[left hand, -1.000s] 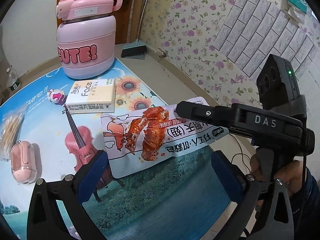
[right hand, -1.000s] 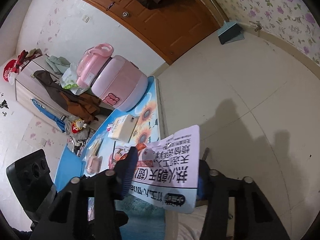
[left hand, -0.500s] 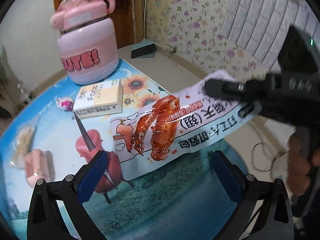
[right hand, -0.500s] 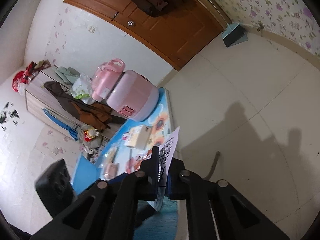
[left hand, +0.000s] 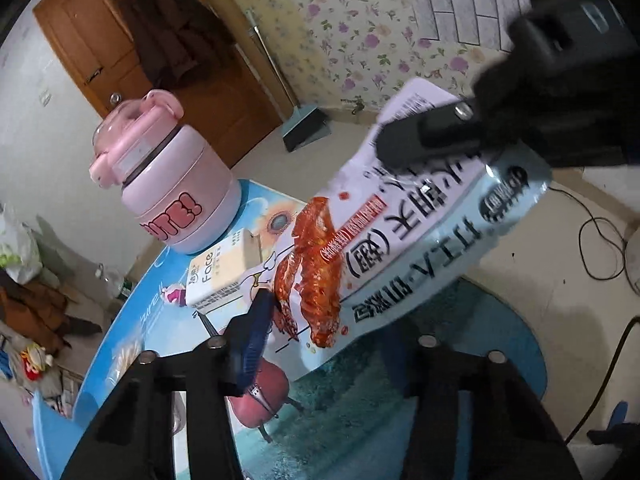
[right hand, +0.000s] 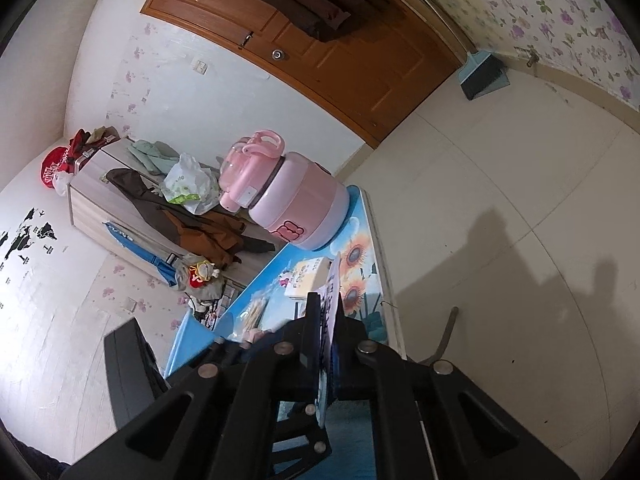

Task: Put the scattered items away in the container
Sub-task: 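Close the right gripper on the snack packet edge and lift it, then carry the snack packet with the right gripper over the light blue basin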

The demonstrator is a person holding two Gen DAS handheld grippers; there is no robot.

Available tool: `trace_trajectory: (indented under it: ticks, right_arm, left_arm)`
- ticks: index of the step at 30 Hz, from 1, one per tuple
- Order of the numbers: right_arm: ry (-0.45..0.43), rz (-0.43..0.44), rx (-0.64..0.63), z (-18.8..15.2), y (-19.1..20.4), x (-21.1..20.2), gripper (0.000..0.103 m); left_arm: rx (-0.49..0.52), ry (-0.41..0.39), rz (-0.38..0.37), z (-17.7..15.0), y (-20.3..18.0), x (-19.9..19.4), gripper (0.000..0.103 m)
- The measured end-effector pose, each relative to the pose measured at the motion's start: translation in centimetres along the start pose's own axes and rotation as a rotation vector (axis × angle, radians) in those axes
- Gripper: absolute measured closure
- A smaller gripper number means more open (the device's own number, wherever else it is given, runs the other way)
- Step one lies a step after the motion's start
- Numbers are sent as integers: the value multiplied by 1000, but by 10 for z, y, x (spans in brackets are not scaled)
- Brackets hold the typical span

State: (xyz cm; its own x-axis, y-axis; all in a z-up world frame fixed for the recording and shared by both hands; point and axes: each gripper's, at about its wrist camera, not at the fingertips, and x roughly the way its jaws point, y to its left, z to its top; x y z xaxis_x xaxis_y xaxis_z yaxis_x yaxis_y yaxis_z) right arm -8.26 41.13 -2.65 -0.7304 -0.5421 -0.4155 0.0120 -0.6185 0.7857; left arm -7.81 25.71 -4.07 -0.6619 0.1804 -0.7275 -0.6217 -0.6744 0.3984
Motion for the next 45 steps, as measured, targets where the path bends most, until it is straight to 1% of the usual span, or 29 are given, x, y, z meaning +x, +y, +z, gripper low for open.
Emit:
trace_trajectory:
  ticks: [2,3,7,12,24,28,34,45]
  right_arm:
    - [-5,3,-6,0,3,-3,99]
    - [-6,2,-9,1,3,-4,99]
    - [-7,0,-17,0,6,-7,99]
    - [-13,14,-32,0,14,-11,99]
    - [-33,27,-73,1,41,-29,99]
    - [-42,34,-96,-1,57,-37,99]
    - [-59,58,-149,-6,91,-53,99]
    - [-82,88,-260,-26,159,-77,99]
  left_arm:
    - [16,-2,21,0,-4,1,67]
    - [17,-3,28,-2,-1,1,69]
    - [-17,4,5,-1,5,3,69]
    - [-33,-5,6,-2,7,-3,69]
    - [-80,-53,6,0,21,-33,69]
    - [-96,-75,19,-2,28,-46,69]
    - [-125,-124,45,-7,40,-79,69]
    - [-201,-202,92,-27,64,-136,69]
